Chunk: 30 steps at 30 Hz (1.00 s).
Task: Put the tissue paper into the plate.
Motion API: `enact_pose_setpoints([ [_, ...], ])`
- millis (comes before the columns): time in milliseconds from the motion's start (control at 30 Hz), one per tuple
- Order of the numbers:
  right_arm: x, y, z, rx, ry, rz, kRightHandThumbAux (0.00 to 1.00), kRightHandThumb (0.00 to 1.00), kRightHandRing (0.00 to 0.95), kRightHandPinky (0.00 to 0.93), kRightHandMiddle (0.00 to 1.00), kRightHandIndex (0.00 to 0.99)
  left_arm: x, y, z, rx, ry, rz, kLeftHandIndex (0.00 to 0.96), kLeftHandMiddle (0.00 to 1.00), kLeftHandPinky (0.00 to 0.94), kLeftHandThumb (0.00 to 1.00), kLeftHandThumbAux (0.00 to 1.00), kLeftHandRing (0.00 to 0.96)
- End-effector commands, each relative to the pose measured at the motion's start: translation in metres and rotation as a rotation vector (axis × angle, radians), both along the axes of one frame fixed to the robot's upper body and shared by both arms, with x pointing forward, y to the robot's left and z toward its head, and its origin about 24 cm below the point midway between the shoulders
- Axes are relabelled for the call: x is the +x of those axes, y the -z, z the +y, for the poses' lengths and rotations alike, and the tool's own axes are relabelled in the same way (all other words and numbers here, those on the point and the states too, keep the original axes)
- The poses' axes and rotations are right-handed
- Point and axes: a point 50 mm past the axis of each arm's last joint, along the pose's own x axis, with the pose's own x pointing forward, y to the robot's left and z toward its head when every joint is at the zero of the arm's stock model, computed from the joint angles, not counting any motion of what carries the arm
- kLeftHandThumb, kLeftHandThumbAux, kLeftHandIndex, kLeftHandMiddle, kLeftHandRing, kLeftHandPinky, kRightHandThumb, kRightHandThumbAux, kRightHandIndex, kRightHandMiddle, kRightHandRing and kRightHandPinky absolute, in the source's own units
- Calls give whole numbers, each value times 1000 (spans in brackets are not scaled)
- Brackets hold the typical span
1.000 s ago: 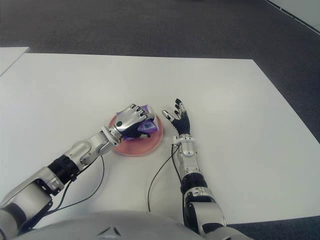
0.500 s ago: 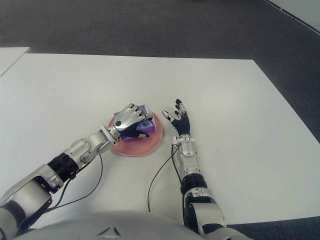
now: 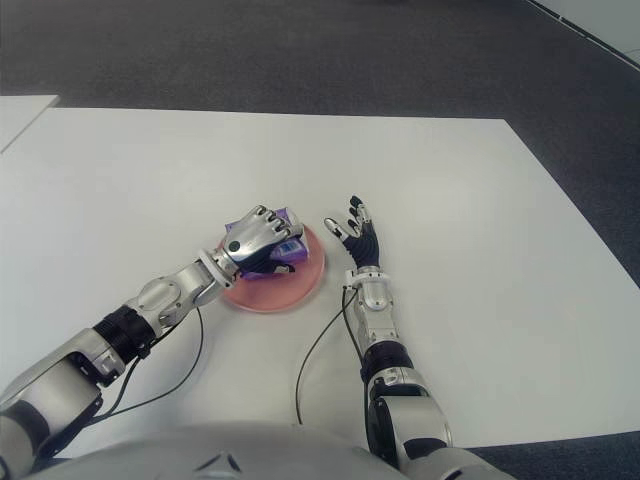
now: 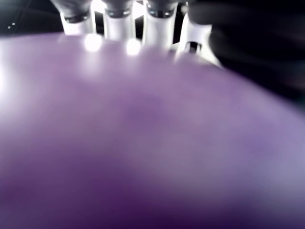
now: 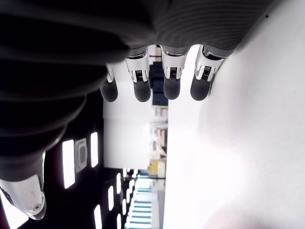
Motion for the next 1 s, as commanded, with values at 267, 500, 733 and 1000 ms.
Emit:
enact_pose_setpoints([
  [267, -33, 42, 1, -16, 45, 220, 577, 90, 0, 0, 0, 0, 1, -7, 9, 29, 16, -23, 446, 817, 839, 750, 689, 832],
  [500, -35, 41, 3, -16, 33, 209, 568, 92, 0, 0, 0, 0, -3, -13, 7, -15, 10, -32, 446, 817, 826, 749, 689, 832],
  [733, -36, 43, -1, -26, 23, 212, 574, 77, 0, 0, 4, 0, -4, -24, 4, -172, 12, -29, 442, 775, 728, 714, 693, 763],
  [1000, -34, 42, -1, -29, 17, 223, 585, 68, 0, 0, 1, 0, -7, -36, 12, -119, 64, 277, 109, 104, 70, 173, 363, 79],
])
